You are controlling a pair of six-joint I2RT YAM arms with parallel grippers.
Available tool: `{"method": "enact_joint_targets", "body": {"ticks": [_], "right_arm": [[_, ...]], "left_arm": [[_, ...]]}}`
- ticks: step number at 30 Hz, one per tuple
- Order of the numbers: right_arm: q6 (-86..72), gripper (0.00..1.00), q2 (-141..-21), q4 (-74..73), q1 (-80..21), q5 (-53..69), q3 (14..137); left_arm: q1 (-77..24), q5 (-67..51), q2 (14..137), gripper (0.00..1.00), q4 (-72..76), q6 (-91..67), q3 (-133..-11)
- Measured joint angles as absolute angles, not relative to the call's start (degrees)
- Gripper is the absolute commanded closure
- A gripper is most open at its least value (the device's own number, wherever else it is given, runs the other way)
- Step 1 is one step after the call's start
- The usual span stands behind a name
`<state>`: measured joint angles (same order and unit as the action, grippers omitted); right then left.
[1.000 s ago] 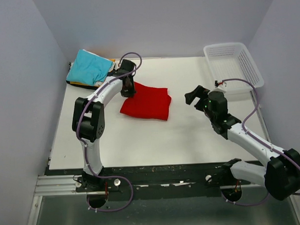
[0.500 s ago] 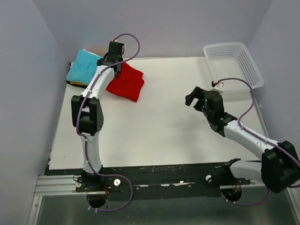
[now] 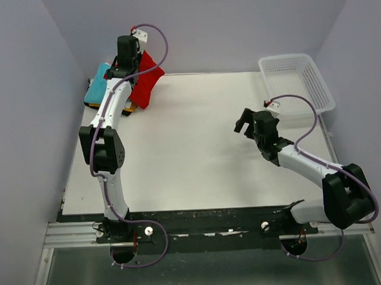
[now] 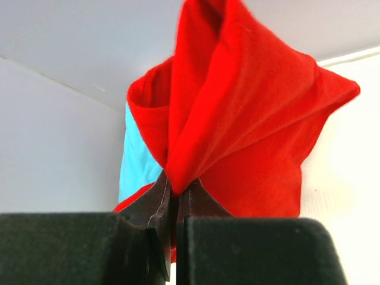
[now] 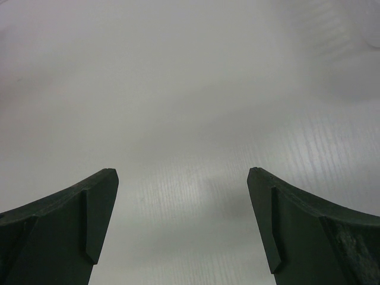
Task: Fold and stack the t-shirts
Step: Put the neatly folded tshirt into the corner of the board with the left arm
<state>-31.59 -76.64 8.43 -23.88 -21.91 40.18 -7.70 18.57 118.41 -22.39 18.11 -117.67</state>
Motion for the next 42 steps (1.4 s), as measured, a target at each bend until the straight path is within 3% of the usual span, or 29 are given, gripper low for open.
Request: {"method": "enact_joint_targets", "body": {"ticks": [13, 24, 27, 28, 32, 42], "right_arm": [[-31.20, 0.00, -79.96, 7.79, -23.88, -23.20, 41.34], [-30.94, 0.00, -83.64, 6.76, -23.88, -23.73, 43.27], [-30.94, 0.00, -84.60, 6.68, -23.88, -23.92, 43.64], [-30.94, 0.00, -84.97, 6.63, -23.88, -24.01, 43.83], [-30.96, 0.00, -86.46, 5.72, -23.88, -24.23, 44.97], [-31.42, 0.00, -85.47, 3.40, -23.88, -25.71, 45.56]], "left_arm": [[-2.17, 10.83, 113.65, 1.00, -24.29, 15.59, -122.39], [3.79, 6.09, 126.06, 0.96, -27.57, 12.36, -133.49], [5.02, 5.26, 129.93, 0.85, -27.99, 11.94, -134.61], [5.37, 5.23, 130.80, 0.77, -28.16, 11.66, -134.85], [6.90, 5.21, 134.72, 0.02, -28.27, 9.10, -137.47], [8.25, 5.72, 132.42, 0.02, -24.84, -0.12, -135.13]]}}
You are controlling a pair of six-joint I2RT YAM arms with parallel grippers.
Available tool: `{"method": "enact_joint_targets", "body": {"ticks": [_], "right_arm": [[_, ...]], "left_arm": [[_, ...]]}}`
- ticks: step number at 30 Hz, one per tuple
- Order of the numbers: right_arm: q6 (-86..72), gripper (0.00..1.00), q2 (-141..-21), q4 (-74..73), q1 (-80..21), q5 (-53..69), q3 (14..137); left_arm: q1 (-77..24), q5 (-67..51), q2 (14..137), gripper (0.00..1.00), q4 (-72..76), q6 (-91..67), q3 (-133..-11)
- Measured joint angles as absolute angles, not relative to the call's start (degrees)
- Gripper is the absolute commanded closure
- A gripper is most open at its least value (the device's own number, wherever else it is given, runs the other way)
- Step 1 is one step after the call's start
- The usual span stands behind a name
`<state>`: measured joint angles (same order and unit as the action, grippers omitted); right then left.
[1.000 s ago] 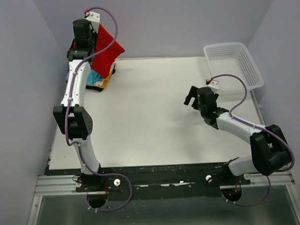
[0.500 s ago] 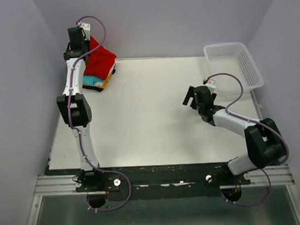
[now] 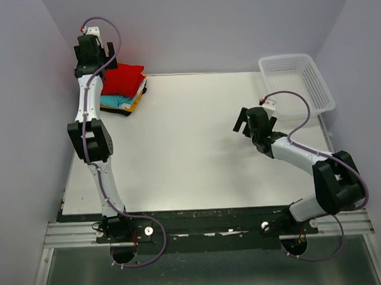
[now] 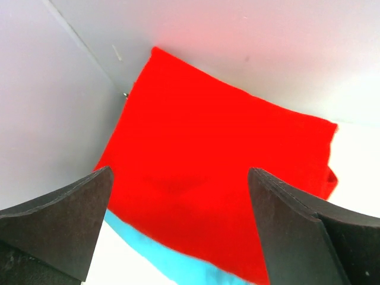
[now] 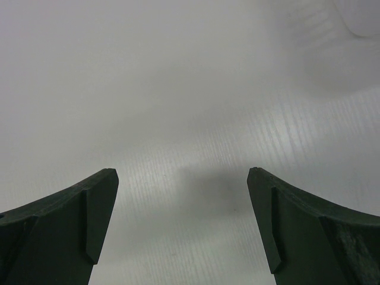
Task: Fold and stack the t-shirts
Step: Put the neatly folded tshirt into the corner of the board with the left arm, then reset both arms
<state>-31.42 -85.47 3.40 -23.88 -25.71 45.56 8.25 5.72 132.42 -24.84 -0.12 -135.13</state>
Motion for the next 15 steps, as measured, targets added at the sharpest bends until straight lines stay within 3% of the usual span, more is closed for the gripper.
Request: {"method": "enact_joint_targets", "body": {"ticks": [6, 11, 15], "right_arm": [[-31.62, 0.00, -80.62, 3.84, -23.88, -25.87, 45.39], [-32.95, 0.00, -76.75, 5.67, -23.88, -25.80, 42.74], [-34.20, 0.00, -72.47, 6.92, -23.88, -25.85, 38.68]], "left_arm": [[8.14, -1.06, 120.31, 0.01, -25.06, -8.60, -124.73], [5.89, -8.12, 96.40, 0.02, -14.17, -18.33, -96.25], [-2.52, -7.55, 80.34, 0.01, -8.56, -23.11, -77.30]]}}
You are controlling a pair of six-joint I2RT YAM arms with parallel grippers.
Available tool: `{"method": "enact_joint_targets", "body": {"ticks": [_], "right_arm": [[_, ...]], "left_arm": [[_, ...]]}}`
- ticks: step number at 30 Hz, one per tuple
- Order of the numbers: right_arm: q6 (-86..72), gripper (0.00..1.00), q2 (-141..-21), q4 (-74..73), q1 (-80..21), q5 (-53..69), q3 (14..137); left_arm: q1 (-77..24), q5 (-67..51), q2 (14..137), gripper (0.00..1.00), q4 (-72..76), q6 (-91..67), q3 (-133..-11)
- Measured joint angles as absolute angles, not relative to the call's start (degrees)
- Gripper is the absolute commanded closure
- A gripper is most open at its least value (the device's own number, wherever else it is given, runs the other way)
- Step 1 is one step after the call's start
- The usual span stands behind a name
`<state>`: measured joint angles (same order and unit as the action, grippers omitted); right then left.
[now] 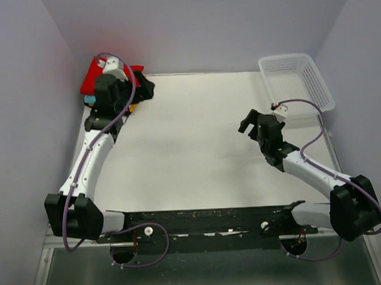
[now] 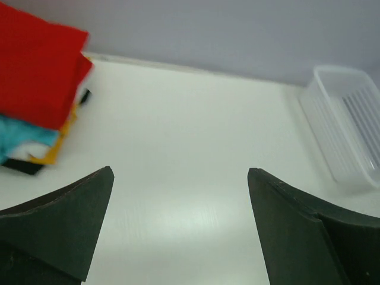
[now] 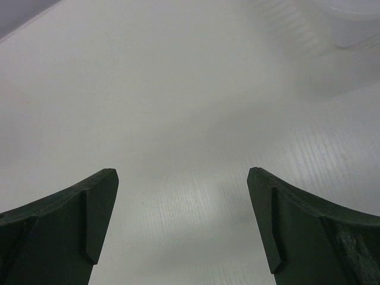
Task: Fold and stack the t-shirts
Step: Reset both arms
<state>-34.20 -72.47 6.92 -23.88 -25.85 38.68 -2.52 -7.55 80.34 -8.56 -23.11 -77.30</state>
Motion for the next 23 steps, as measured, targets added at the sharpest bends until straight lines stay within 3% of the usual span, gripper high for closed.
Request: {"method": "enact_joint_targets", "body": {"ticks": [5, 11, 23], "right_arm": [[-36.58, 0.00, -68.69, 9.04, -23.88, -25.82, 35.94], [-39.24, 0.00, -68.55, 9.82, -23.88, -26.24, 35.94], [-40.49, 0.00, -62.89, 10.66, -23.88, -27.14, 34.22]], "left_arm": [[-14.31, -4.47, 68.88, 0.01, -5.91, -28.21, -57.28], [-18.39, 3.40, 58.48, 0.02, -12.64, -31.53, -40.66], [-18.39, 11.92, 46.83, 0.01, -16.10, -34.79, -37.06]]}}
